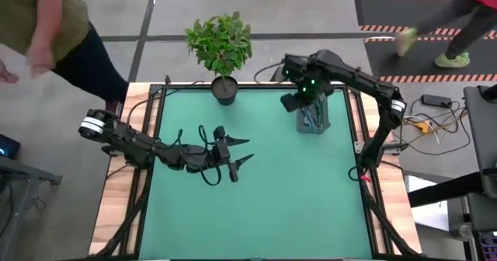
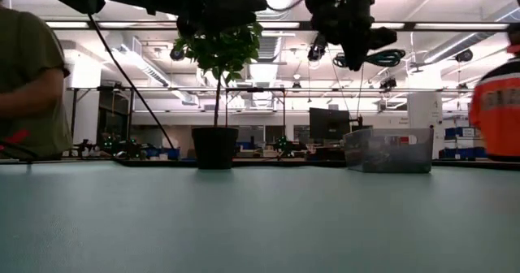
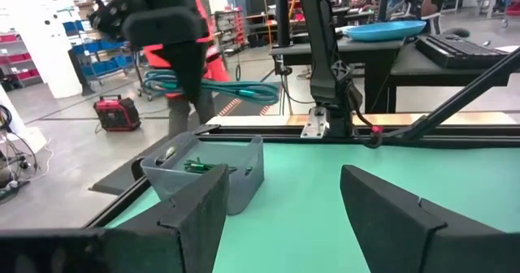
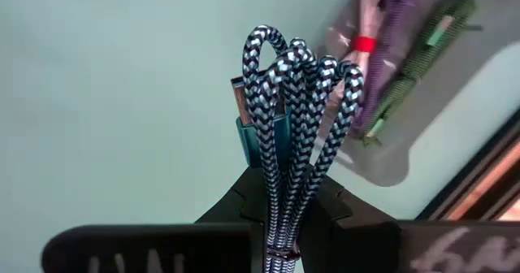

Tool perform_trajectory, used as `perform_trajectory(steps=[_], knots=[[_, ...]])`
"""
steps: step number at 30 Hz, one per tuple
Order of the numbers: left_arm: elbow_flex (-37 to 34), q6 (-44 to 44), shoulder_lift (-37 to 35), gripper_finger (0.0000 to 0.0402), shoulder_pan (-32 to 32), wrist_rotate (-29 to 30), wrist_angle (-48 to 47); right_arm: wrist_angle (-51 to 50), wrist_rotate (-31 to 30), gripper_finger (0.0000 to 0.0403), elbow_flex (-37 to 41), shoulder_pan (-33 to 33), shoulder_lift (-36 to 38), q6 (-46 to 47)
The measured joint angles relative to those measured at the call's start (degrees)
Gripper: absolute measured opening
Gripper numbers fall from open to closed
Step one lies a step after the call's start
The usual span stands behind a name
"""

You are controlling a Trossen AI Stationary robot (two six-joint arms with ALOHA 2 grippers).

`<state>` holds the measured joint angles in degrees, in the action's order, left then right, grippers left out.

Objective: Pick and place USB-C Cables
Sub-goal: Put the blue charger cable into the black bin

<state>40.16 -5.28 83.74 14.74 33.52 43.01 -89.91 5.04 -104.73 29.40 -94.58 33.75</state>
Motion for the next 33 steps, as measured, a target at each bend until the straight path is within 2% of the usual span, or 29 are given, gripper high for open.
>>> perform_trajectory(steps=[9, 14, 25, 33], knots=[[0.02, 0.42, -0.28, 0.0221, 0.05, -0.04, -0.03, -0.07, -0.19, 0.0023, 0.00, 13.48, -5.19, 0.12], [-0.09, 0.42, -0.28, 0.0221, 0.11, -0.04, -0.11, -0.07, 1.09, 0.0023, 0.02, 18.32, -9.57, 0.87], [-0.15, 0.39, -0.28, 0.0221, 0.26, -0.07, -0.33, -0.13, 1.26, 0.0023, 0.04, 21.34, -14.97, 6.03], [-0.22, 0.39, -0.28, 0.0221, 0.26, -0.07, -0.46, -0.09, 0.97, 0.0023, 0.04, 21.55, -17.71, 6.35]])
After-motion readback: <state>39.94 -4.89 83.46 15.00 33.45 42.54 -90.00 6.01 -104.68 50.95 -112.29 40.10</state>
